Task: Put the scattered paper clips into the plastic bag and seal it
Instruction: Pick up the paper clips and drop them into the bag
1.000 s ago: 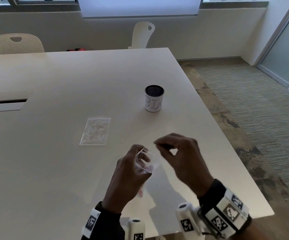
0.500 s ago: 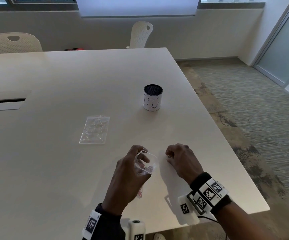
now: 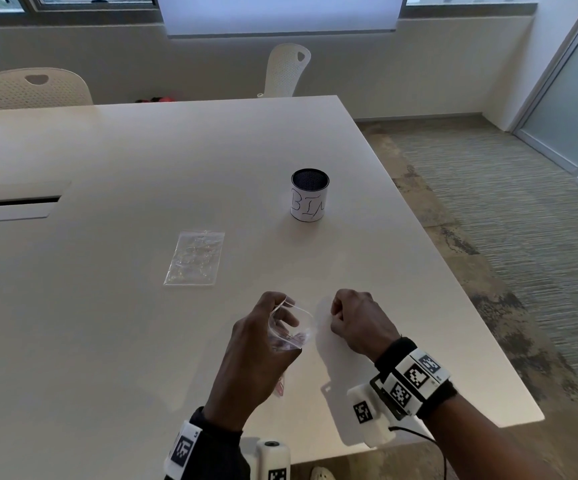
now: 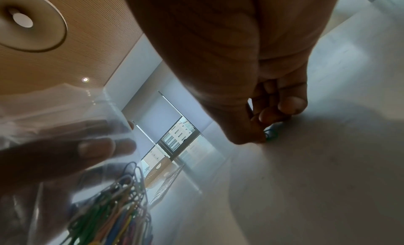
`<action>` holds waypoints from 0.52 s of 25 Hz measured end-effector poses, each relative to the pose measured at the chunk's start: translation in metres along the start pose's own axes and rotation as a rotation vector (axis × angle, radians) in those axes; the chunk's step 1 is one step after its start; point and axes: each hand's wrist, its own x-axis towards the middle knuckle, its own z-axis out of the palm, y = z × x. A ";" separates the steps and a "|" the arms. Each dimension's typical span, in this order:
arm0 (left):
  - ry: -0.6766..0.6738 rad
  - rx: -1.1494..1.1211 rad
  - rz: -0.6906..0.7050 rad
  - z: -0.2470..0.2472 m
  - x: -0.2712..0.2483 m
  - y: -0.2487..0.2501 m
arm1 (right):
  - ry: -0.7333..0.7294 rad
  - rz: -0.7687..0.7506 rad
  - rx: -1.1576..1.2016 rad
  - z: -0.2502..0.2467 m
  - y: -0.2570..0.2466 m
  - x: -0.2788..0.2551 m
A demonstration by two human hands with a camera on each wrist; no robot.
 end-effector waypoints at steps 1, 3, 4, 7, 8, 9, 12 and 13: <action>0.003 0.002 -0.003 0.000 0.000 -0.001 | -0.004 -0.003 -0.014 0.001 -0.001 -0.001; 0.006 0.002 -0.010 -0.001 -0.001 -0.002 | 0.003 -0.018 -0.038 0.002 -0.001 -0.002; 0.006 -0.001 -0.013 -0.002 -0.001 -0.003 | 0.011 -0.027 -0.043 0.001 -0.001 -0.003; 0.022 -0.014 -0.017 -0.004 -0.002 -0.004 | 0.089 -0.066 -0.013 -0.008 0.001 -0.007; 0.028 -0.016 -0.020 -0.004 -0.003 -0.004 | 0.126 -0.083 0.021 -0.014 0.001 -0.010; 0.030 -0.015 -0.023 -0.004 -0.003 -0.004 | 0.165 -0.111 0.062 -0.019 0.000 -0.014; 0.028 -0.004 -0.032 -0.005 -0.004 -0.005 | 0.269 -0.243 0.221 -0.036 -0.014 -0.032; 0.026 -0.004 -0.033 -0.005 -0.004 -0.006 | 0.287 -0.278 0.278 -0.040 -0.022 -0.040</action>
